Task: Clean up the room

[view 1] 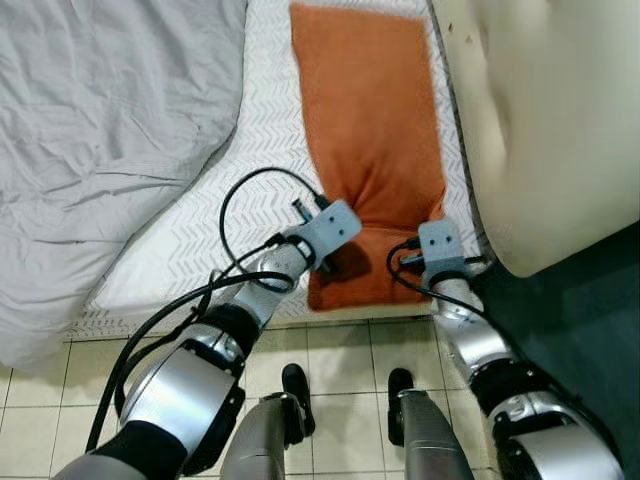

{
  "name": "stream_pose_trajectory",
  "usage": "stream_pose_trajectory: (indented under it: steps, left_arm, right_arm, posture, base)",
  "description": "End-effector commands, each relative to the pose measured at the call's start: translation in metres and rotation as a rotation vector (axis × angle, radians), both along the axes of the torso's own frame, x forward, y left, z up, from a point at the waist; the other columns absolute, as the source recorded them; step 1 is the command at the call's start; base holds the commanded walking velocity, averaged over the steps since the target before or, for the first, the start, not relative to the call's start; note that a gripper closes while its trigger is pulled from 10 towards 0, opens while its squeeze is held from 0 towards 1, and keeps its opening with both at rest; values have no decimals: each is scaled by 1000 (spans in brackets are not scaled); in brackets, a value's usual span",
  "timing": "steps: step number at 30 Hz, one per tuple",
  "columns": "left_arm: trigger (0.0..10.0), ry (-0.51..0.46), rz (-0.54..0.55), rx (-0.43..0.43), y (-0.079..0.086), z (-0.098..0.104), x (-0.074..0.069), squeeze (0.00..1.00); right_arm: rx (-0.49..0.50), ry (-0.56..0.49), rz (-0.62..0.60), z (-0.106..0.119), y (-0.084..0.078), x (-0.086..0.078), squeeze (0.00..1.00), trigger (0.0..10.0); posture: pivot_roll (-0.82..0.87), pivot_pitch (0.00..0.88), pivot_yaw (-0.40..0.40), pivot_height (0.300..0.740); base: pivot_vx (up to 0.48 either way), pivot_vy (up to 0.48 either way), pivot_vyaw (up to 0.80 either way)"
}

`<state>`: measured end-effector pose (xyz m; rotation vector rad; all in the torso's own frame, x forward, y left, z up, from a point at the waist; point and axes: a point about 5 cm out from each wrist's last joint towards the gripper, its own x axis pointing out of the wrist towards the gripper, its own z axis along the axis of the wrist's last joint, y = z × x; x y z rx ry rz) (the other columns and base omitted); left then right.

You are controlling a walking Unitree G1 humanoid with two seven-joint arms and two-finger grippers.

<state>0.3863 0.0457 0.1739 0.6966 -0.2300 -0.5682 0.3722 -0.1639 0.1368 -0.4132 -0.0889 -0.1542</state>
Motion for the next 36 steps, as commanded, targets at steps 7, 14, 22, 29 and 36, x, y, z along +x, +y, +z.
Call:
stream_pose_trajectory:
  steps: [7, 14, 22, 29, 36]
  left_arm:
    - [10000, 25, 84, 65, 16, -21, -2, 0]
    - [10000, 45, 86, 92, 13, -27, -3, 584]
    - [10000, -62, 76, 123, 9, -5, 3, 1000]
    - [10000, -152, 94, 34, 22, 28, 12, 1000]
    - [10000, -8, 10, -156, 65, -3, -4, 1000]
  right_arm:
    - [-268, -83, -265, 14, -62, -3, 0, 10000]
    - [-297, -58, -320, 12, -76, -3, 0, 10000]
    - [-255, -47, -326, 7, -65, -1, 1000, 10000]
    - [-232, -44, -329, 7, -60, 1, 1000, 10000]
    - [-163, -163, -321, 13, -61, -7, 1000, 10000]
  posture:
    - [-190, 579, 133, 740]
    - [-209, 597, 124, 740]
    - [-203, 591, 122, 740]
    - [-168, 587, 126, 740]
    - [-133, 521, 118, 740]
  base:
    - [0, 0, 0]
    - [0, 0, 0]
    - [0, 0, 0]
    - [0, 0, 0]
    - [0, 0, 0]
